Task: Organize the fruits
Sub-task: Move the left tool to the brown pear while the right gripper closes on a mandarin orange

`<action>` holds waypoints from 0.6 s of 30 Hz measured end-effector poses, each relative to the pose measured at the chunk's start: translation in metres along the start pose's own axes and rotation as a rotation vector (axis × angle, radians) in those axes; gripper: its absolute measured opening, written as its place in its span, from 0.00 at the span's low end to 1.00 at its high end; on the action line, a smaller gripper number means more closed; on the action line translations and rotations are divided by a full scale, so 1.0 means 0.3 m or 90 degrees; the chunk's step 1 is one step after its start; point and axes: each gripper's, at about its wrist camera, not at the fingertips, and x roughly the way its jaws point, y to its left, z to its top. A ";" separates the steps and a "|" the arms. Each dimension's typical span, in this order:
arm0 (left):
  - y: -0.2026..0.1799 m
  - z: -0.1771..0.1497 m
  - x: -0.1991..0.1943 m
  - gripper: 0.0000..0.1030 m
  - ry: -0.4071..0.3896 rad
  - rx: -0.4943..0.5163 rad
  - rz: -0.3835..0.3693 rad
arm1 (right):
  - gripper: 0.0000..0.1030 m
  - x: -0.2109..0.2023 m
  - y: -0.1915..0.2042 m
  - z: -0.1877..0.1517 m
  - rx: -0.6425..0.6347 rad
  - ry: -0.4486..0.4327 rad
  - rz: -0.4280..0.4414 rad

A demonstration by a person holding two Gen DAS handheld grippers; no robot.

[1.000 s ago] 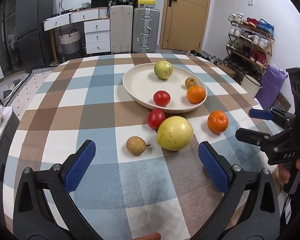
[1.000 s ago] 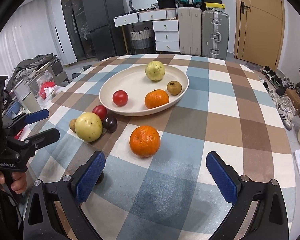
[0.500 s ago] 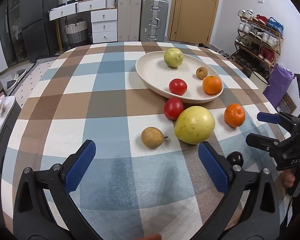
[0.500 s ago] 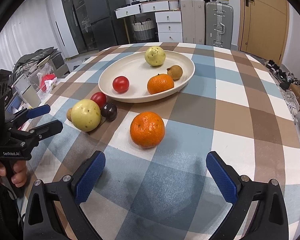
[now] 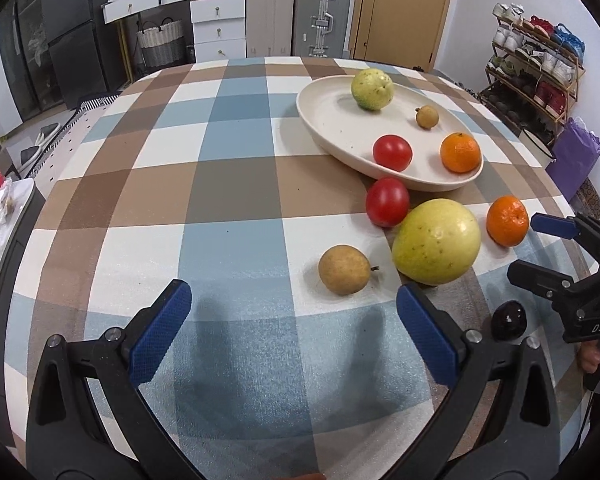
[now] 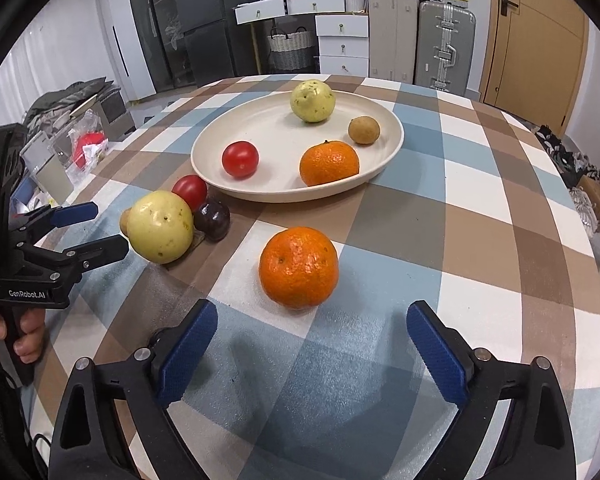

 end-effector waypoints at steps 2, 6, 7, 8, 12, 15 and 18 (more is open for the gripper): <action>-0.009 0.008 0.009 0.99 0.001 0.015 0.009 | 0.90 0.012 0.006 0.007 -0.006 0.004 -0.005; -0.019 0.020 0.023 0.99 0.003 0.032 0.016 | 0.81 0.030 0.016 0.019 -0.016 0.010 -0.009; -0.020 0.024 0.028 0.99 0.004 0.037 0.018 | 0.81 0.031 0.019 0.020 -0.018 0.010 -0.011; -0.023 0.029 0.033 0.98 0.004 0.042 0.023 | 0.80 0.034 0.021 0.023 -0.020 0.010 -0.011; -0.029 0.039 0.059 0.92 0.020 0.056 0.021 | 0.78 0.038 0.022 0.032 -0.022 0.010 -0.013; -0.024 0.039 0.061 0.86 0.018 0.052 0.006 | 0.76 0.040 0.020 0.034 -0.020 0.008 -0.016; -0.022 0.036 0.057 0.76 0.014 0.050 -0.006 | 0.74 0.043 0.023 0.038 -0.025 0.009 -0.017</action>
